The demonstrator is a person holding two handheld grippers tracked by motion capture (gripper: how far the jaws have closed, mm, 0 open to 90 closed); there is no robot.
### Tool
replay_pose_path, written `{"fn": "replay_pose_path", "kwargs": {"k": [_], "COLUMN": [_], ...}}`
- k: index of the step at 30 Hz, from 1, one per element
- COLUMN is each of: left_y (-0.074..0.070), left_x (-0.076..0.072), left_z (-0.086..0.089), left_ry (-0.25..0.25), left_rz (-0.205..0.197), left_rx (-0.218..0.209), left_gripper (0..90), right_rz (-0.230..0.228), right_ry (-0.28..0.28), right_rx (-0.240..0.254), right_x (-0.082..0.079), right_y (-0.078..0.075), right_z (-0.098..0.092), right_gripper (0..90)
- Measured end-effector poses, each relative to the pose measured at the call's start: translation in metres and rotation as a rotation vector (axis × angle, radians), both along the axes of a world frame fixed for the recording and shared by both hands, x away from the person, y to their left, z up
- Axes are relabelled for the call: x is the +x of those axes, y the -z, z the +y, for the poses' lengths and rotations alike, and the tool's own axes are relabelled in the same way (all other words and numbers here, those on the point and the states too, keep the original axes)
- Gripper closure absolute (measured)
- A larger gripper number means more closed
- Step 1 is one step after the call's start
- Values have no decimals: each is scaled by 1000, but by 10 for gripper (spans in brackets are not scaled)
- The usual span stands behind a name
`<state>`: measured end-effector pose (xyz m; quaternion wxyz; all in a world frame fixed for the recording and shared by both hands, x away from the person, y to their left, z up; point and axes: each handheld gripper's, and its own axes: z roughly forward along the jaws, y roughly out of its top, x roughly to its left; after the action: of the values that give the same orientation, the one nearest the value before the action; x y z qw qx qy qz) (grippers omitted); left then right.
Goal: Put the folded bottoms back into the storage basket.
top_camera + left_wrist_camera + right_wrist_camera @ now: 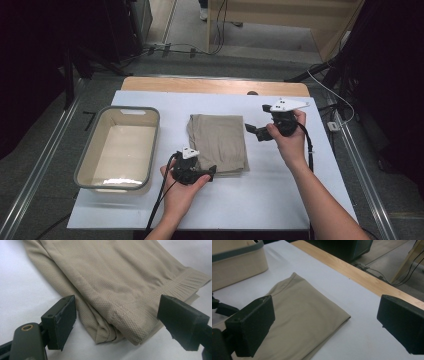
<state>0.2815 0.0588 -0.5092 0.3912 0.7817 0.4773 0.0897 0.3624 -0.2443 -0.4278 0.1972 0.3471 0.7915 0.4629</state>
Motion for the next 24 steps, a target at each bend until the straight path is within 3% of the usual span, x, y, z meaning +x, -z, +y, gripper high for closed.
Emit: {"fn": "replay_pose_path", "kwargs": {"k": [4, 11, 15, 24], "left_y": [0, 0, 0, 1], "left_x": [0, 0, 0, 0], "left_z": [0, 1, 1, 1], "left_ry": [-1, 1, 2, 8], "left_rz": [2, 4, 4, -1], "left_rx": [0, -12, -12, -7], "left_gripper": [158, 159, 159, 160], "right_rz": [25, 87, 145, 243], "right_ry": [-12, -25, -19, -10], "right_rx": [-37, -44, -50, -62], "right_x": [17, 45, 61, 87], "right_y": [7, 25, 42, 69], "right_z": [9, 18, 20, 24], "right_gripper": [7, 29, 33, 56]}}
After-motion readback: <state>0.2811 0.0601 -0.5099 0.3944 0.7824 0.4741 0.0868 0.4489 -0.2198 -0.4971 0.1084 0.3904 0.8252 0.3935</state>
